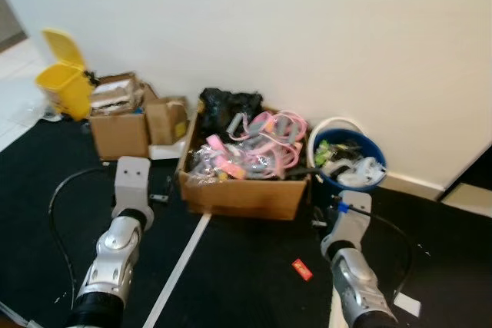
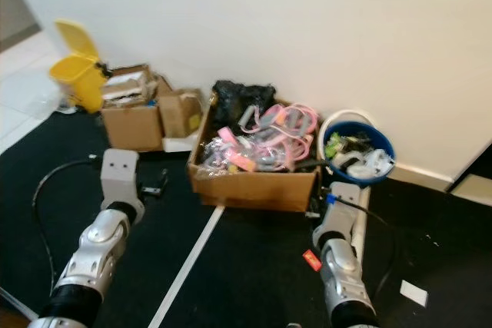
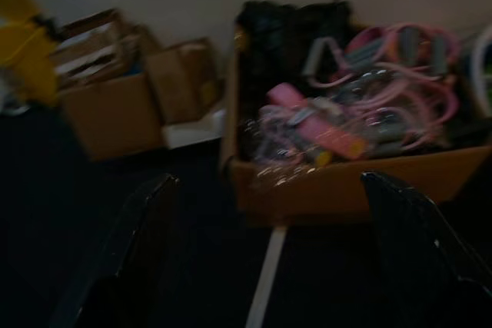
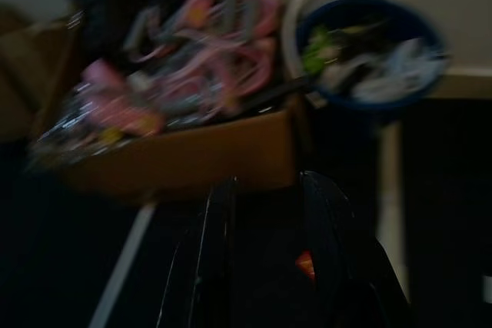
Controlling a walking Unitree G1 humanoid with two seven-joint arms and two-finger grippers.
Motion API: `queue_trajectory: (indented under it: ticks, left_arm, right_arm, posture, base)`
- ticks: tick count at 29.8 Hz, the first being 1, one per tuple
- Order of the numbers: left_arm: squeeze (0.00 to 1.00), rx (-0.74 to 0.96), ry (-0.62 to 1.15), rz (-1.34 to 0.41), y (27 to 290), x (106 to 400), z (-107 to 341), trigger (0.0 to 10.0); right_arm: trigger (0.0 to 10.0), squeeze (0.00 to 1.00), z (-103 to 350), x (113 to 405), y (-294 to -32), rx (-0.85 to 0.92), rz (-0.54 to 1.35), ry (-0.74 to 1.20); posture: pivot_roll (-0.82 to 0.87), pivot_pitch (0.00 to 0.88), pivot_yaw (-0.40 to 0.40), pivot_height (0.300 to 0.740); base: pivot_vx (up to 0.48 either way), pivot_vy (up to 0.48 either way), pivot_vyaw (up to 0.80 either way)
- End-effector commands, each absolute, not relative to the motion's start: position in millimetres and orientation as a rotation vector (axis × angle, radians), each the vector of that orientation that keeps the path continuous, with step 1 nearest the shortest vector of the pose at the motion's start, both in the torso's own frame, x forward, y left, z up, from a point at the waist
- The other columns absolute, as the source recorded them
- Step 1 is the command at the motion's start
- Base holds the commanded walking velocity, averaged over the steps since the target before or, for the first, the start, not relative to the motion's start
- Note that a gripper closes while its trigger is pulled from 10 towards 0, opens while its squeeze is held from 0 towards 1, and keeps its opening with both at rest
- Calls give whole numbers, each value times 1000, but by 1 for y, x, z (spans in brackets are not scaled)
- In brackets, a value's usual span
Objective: Picking trash to rubbish bin
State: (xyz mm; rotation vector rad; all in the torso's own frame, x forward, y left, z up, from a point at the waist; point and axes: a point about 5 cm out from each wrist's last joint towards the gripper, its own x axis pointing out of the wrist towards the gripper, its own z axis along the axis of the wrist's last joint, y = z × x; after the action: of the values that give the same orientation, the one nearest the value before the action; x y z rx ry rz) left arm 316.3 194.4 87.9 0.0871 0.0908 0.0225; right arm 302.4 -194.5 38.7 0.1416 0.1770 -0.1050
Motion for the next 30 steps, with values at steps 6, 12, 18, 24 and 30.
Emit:
queue_trajectory:
  ticks: [6, 12, 18, 24, 30]
  left_arm:
    - [0, 82, 111, 42, 195, 307, 80, 10000]
    - [0, 83, 109, 55, 198, 307, 81, 10000]
    - [0, 89, 110, 48, 198, 310, 82, 10000]
    - [0, 89, 110, 48, 198, 312, 84, 10000]
    - [0, 87, 113, 46, 197, 311, 82, 10000]
  right_arm:
    - [10000, 0, 43, 310, -192, 128, -70, 186]
    - [10000, 0, 43, 310, -185, 134, -55, 188]
    - [10000, 0, 42, 309, -188, 134, -66, 189]
    - [10000, 0, 38, 305, -190, 133, -77, 195]
    - [10000, 0, 37, 303, -191, 135, -80, 197]
  posture:
    - [60, 118, 28, 740]
    - [67, 117, 19, 740]
    - [61, 121, 25, 740]
    - [56, 124, 31, 740]
    - [51, 129, 33, 740]
  base:
    - [0, 0, -800]
    - [0, 0, -800]
    - [0, 0, -800]
    - [0, 0, -800]
    - [0, 0, -800]
